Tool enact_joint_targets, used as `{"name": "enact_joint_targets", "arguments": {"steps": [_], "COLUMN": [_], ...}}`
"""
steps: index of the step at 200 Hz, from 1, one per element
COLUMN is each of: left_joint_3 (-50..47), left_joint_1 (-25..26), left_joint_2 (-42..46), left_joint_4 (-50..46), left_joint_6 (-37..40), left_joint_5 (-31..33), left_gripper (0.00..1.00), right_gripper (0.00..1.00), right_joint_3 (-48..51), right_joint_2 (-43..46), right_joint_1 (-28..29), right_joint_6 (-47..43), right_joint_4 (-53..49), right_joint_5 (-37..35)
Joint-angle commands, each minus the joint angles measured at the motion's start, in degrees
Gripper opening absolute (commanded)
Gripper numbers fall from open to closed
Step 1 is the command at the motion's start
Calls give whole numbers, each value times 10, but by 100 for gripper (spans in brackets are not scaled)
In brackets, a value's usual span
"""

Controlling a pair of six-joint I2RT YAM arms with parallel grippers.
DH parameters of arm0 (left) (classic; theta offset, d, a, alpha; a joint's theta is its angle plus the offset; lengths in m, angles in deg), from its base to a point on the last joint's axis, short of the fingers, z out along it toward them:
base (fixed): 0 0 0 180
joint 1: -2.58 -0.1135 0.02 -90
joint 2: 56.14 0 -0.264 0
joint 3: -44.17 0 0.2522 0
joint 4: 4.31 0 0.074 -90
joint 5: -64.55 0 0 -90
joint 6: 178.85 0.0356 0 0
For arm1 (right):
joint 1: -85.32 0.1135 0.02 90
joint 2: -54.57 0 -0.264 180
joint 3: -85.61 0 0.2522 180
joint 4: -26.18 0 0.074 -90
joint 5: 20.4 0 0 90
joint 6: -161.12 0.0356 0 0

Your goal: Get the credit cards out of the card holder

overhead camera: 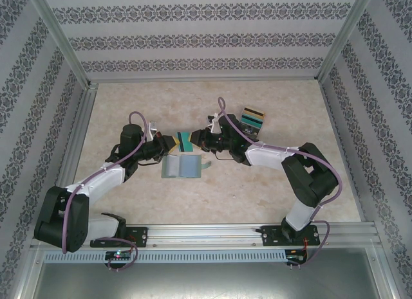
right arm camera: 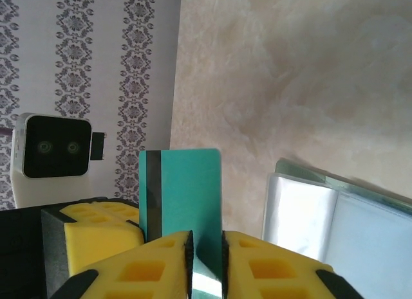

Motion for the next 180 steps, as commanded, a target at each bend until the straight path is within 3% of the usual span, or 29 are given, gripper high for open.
{"name": "enact_joint_targets", "arguments": {"steps": [1,28,59,104,132,140,168,180], "left_joint_3": [-6,-4,2,16,31,37,61,70], "left_joint_1": [-5,-5,-6,-8,-9,-10,-11,-11], "left_joint_2": [-6,-7,-9,-5,4,8,23,28], "left_joint_4": [37,26,9,-38,-77,-91,-160,-181], "left_joint_6": [-8,-1,10,37,63,73,113,127], "left_joint_5": [-15,-12,-10,-3,-2,-1,12,15], "left_gripper": [0,4,39,45,57,63,97,99], "right_gripper": [18,3,0,0,0,0,0,0], "right_joint_3": [9,17,24,22,-39,-63,-146,-173], "right_joint_2": [-5,2,16,48,79,88,101,104], "right_joint_1": [-4,-12,-22,-50,-80,-88,-121,-134], "right_joint_6": [12,14,9,-46,-195,-248,-404,-461], "right_joint_4": [47,53,52,-14,-216,-285,-477,-532], "right_joint_5": [27,28,32,37,19,1,-69,-103]}}
